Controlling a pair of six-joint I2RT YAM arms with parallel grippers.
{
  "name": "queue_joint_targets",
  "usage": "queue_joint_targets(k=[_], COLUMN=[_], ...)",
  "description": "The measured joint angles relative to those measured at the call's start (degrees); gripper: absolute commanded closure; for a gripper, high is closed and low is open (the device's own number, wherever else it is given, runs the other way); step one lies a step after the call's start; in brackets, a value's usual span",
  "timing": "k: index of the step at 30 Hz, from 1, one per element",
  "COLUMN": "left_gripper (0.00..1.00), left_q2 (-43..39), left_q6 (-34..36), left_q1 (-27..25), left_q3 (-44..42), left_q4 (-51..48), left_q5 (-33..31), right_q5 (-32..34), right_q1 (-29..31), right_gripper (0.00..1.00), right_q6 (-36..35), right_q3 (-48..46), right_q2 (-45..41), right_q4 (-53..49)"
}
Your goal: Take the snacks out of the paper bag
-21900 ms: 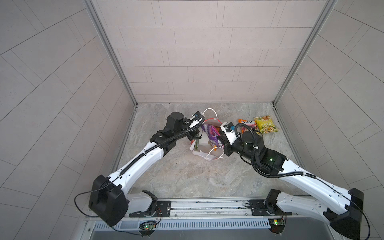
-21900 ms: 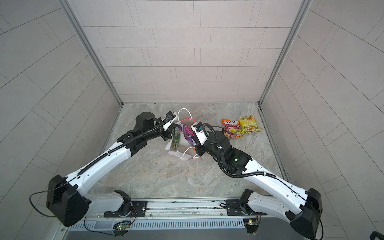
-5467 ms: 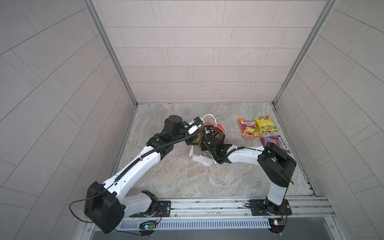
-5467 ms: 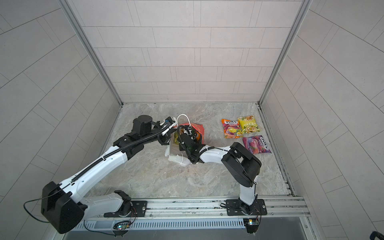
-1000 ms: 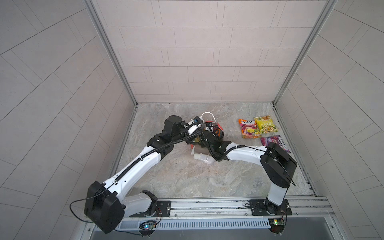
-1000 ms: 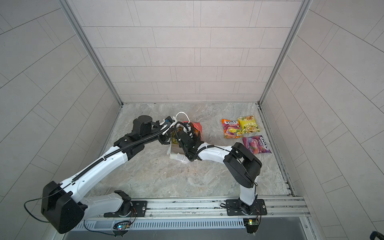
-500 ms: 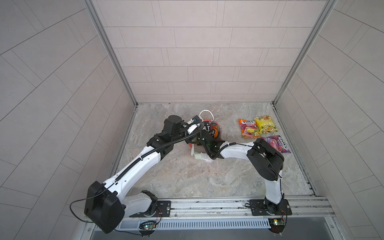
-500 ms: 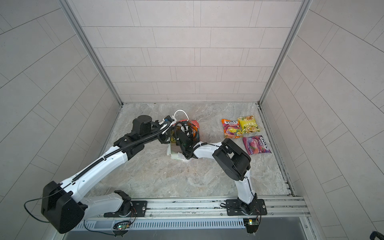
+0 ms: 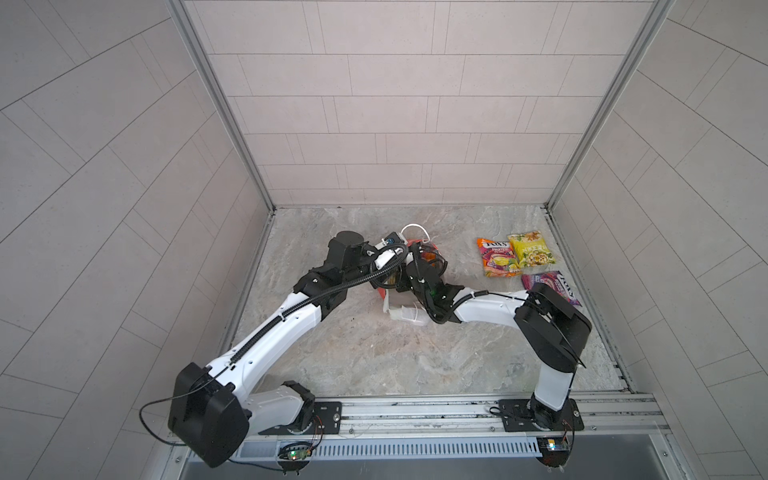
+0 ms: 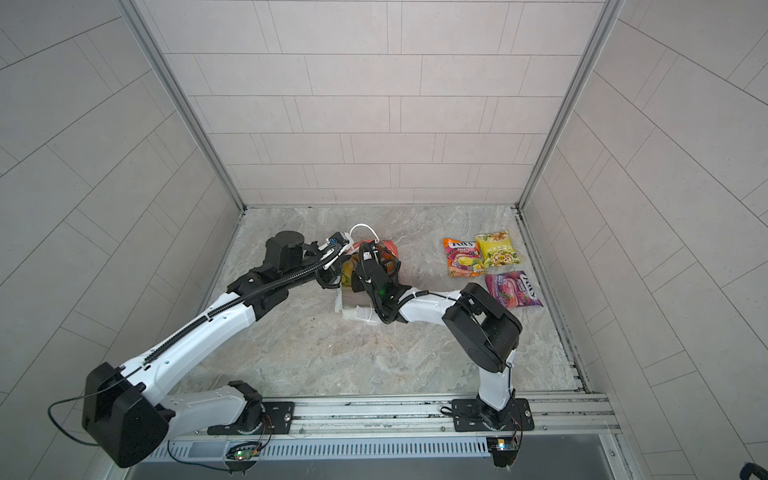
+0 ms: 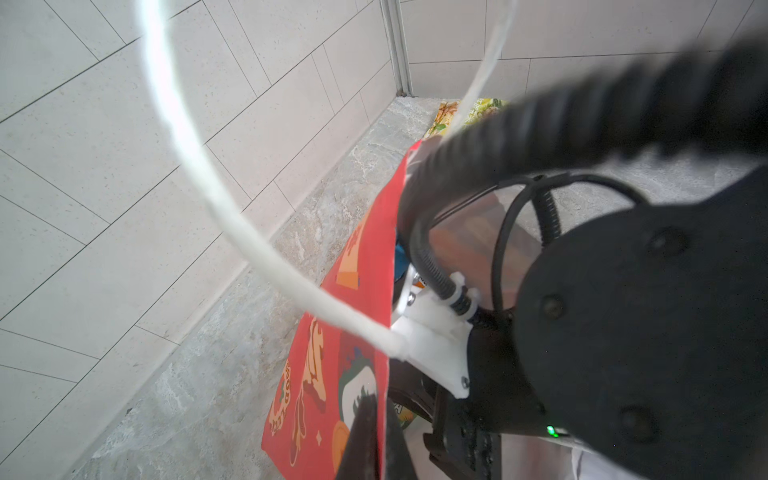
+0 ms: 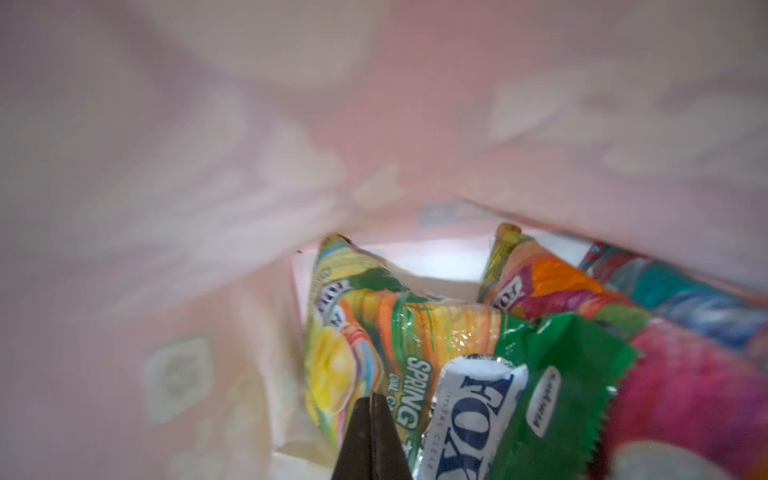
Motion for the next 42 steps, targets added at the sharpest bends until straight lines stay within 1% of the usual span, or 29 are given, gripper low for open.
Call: queue_joint_targets(k=[6, 10, 11, 13, 15, 18, 21, 25, 32, 38, 42], left_gripper=[1.0, 1.0, 1.0, 1.0, 1.0, 1.0, 1.0, 1.0, 1.0, 1.0, 1.0], left_q2=[0.0, 0.0, 0.0, 0.0, 0.0, 0.0, 0.0, 0.0, 0.0, 0.0, 0.0], left_q6=[0.0, 0.0, 0.0, 0.0, 0.0, 0.0, 0.0, 0.0, 0.0, 0.0, -0.2], left_q1=[0.0, 0.0, 0.0, 0.0, 0.0, 0.0, 0.0, 0.0, 0.0, 0.0, 0.2], left_q3=[0.0, 0.0, 0.0, 0.0, 0.0, 0.0, 0.0, 0.0, 0.0, 0.0, -0.1], left_q4=[0.0, 0.0, 0.0, 0.0, 0.0, 0.3, 0.3, 0.3, 0.4, 0.4, 0.3], left_q5=[0.0, -0.1, -0.1, -0.2, -0.4, -0.6, -0.6, -0.5, -0.5, -0.8, -1.5], right_q5=[-1.0, -0.3, 0.3, 2.1, 4.5, 7.9, 10.2, 11.0, 10.6, 10.1, 9.8], right_q1=[0.1, 0.2, 0.3, 0.7, 1.1, 1.6, 1.7, 1.3, 1.0, 0.6, 0.5], right_gripper=[0.99, 0.71, 0.66, 0.6, 0.56, 0.54, 0.54, 0.56, 0.59, 0.59, 0.57], right_q6=[-0.9, -1.7, -1.8, -2.6, -3.0, -2.8, -2.1, -0.4, 1.6, 2.3, 3.1], right_q3=[-2.8, -1.4, -0.8, 0.5, 2.6, 5.9, 6.7, 7.1, 9.5, 13.2, 15.1], right_q2=[-5.3, -6.1, -6.1, -6.1, -6.1, -6.4, -8.1, -10.5, -9.4, -3.8, -1.0], right_q4=[-1.5, -6.3, -8.0, -11.8, -17.2, -25.2, -31.1, -37.0, -40.9, -40.9, -40.6])
